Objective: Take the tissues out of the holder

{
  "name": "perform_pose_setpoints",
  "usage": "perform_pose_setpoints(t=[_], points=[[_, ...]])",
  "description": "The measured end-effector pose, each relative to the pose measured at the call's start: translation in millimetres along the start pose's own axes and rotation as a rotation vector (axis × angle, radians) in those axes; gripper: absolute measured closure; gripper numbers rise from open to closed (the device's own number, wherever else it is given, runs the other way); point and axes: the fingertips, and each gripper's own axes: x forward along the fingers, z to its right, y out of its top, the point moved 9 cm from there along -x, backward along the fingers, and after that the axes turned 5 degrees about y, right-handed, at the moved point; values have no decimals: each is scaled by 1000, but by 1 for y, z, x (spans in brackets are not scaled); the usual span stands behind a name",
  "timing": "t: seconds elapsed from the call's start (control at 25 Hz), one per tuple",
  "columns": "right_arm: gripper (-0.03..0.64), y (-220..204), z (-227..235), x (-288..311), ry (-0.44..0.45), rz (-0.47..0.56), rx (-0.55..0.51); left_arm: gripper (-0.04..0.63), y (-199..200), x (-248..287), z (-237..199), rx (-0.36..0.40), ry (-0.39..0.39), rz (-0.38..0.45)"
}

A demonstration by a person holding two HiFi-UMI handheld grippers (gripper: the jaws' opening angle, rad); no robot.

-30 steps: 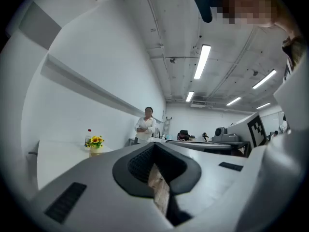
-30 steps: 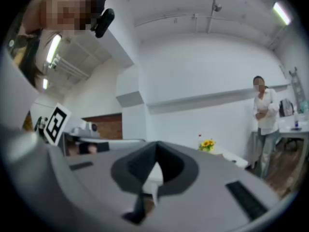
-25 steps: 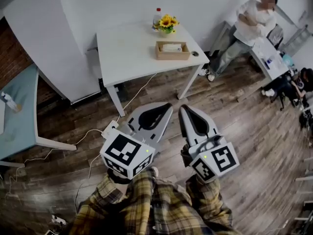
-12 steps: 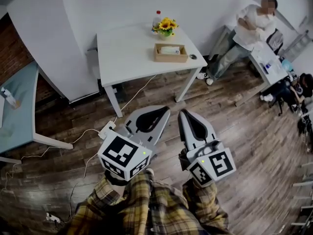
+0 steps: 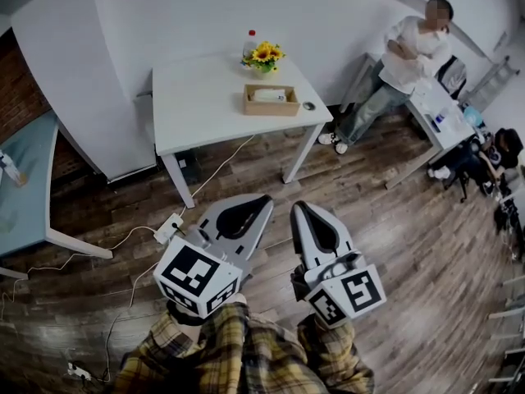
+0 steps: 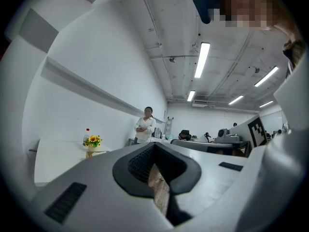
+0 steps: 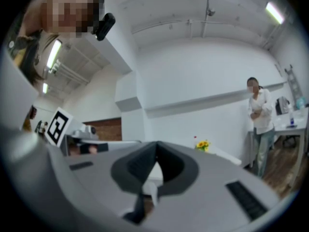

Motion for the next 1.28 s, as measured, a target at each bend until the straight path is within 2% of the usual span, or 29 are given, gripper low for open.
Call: perform_pose_setpoints(t=[0.2, 0.4, 0.72, 1.28], points=[[607, -2, 12, 4, 1, 0, 8, 581, 0, 12, -3, 8, -1, -1], [607, -3, 33, 27, -9, -2, 8, 581, -3, 33, -24, -3, -1, -3], [607, 0, 70, 94, -25, -8, 8, 581, 7, 83, -86, -13, -19, -9], [607, -1, 122, 209, -117, 11, 8, 581, 19, 157, -203, -8, -87, -32]])
